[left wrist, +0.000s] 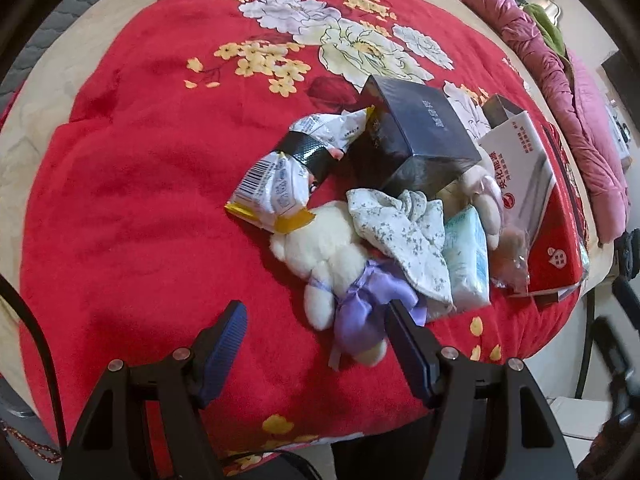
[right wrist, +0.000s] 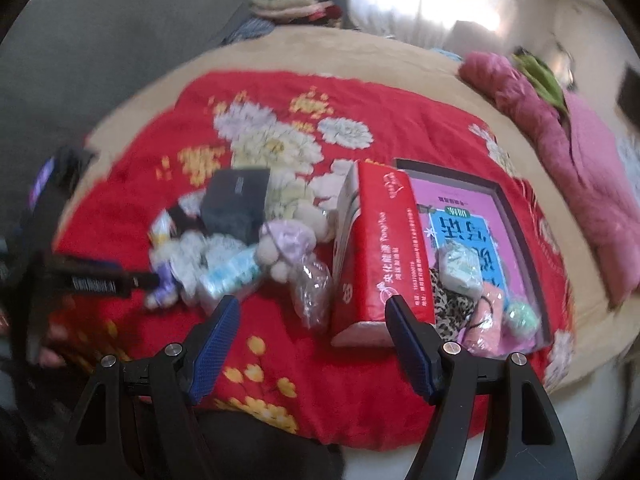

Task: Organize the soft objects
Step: 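Grasp the white teddy bear with the left tool while the right tool grasps the bagged brown ball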

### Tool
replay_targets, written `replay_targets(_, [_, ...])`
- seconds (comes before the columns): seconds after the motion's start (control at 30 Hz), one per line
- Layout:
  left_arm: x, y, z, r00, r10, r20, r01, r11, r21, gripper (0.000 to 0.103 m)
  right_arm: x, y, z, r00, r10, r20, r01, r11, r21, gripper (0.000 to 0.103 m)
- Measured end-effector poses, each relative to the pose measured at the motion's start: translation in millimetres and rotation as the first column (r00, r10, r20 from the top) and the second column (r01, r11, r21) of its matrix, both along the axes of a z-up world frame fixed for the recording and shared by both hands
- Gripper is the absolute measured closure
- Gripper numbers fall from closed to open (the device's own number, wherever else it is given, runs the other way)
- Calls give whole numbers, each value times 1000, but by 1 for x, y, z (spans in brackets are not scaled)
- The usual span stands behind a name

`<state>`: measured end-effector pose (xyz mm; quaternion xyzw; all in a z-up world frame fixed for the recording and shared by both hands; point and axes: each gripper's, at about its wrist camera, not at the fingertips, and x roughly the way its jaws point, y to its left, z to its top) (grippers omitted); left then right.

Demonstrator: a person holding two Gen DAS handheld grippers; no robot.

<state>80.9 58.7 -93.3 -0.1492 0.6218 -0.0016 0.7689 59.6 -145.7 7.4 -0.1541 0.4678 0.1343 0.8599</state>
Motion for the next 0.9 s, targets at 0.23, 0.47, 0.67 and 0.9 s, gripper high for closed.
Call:
replay_targets(0.23, [14, -7, -11, 1000, 8, -14, -8, 1000, -15, 33, 8, 18, -29, 997, 80, -9, -80, 983, -165, 27])
replay_targets(0.47, [25, -4, -27, 998, 38, -48, -41, 996, -81, 29, 13, 37, -55, 985, 172, -19, -170, 936, -309, 27])
replay_targets(0.67, [31, -2, -35, 997, 60, -48, -66, 990, -128, 30, 17, 44, -74, 976, 218, -27, -211, 896, -391, 27])
replay_targets(0.9, [38, -4, -39, 996, 74, -51, -84, 971, -224, 50, 23, 57, -93, 964, 264, -23, -242, 843, -480, 28])
